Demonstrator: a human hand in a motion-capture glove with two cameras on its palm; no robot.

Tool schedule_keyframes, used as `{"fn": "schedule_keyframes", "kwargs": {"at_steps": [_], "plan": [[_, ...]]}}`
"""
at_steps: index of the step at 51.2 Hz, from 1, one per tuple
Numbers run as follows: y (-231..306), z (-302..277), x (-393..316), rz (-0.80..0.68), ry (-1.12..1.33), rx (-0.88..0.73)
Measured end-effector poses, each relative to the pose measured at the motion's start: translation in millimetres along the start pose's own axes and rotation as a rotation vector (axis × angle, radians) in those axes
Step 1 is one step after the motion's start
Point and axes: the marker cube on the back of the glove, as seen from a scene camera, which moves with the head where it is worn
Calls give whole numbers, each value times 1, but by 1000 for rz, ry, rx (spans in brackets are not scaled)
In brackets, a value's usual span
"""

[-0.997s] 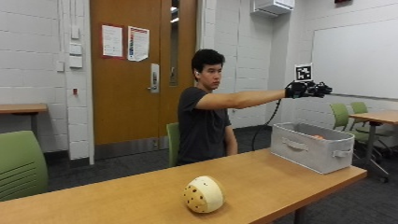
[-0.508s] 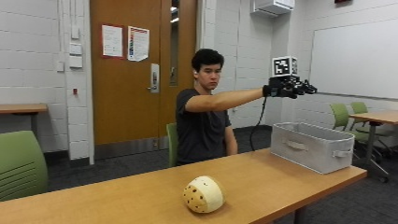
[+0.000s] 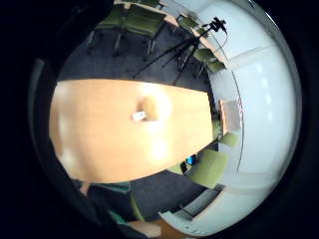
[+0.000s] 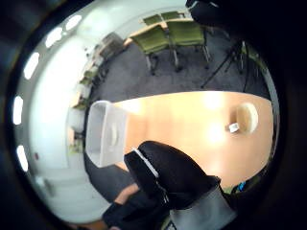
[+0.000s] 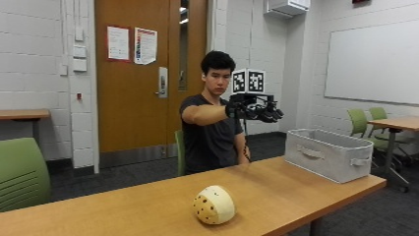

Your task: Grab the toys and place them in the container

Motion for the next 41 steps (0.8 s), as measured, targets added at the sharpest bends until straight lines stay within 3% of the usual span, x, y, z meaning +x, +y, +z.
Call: {"fn": "schedule_keyframes", "kwargs": {"at_steps": [22,41], "plan": [[-12,132,138,147,28,-105],[-23,234,165,183,51,-241]]}}
